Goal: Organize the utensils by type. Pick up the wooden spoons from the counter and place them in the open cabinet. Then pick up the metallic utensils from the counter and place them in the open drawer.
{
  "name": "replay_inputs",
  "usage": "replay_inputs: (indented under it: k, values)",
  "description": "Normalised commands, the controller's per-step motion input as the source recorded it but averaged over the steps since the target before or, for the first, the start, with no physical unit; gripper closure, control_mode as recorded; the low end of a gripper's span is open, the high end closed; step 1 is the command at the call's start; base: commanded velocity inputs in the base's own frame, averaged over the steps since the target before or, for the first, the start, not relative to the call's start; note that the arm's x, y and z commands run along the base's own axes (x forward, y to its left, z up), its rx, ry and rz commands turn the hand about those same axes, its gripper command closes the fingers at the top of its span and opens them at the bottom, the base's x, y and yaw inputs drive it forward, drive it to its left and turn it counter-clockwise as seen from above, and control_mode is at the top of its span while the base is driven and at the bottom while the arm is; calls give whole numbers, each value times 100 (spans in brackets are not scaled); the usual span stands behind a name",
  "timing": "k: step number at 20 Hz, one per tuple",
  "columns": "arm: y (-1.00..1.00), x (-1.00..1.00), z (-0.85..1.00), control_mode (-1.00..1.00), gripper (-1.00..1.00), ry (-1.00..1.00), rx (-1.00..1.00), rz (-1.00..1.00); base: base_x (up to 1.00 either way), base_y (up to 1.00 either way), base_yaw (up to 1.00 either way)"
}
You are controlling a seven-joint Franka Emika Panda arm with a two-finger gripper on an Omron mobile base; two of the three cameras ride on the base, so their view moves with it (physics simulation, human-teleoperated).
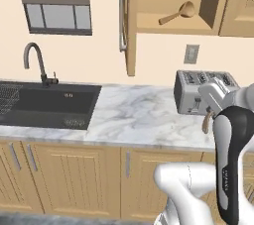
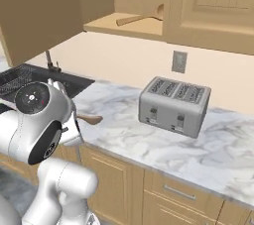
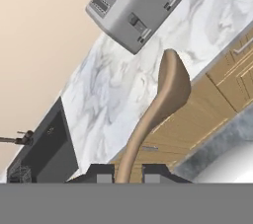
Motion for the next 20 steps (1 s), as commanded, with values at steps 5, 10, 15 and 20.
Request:
replay_inputs:
  k: [5,10,15,20]
  values:
    - [0,0,0,100,100,0,0,0,56,27,-23]
    - [0,0,0,100,100,0,0,0,55,23,-23]
    - [0,0,0,100,100,0,0,0,43,25,-22]
    - [13,14,9,-100,100,-14,0,-15,6,5,-4]
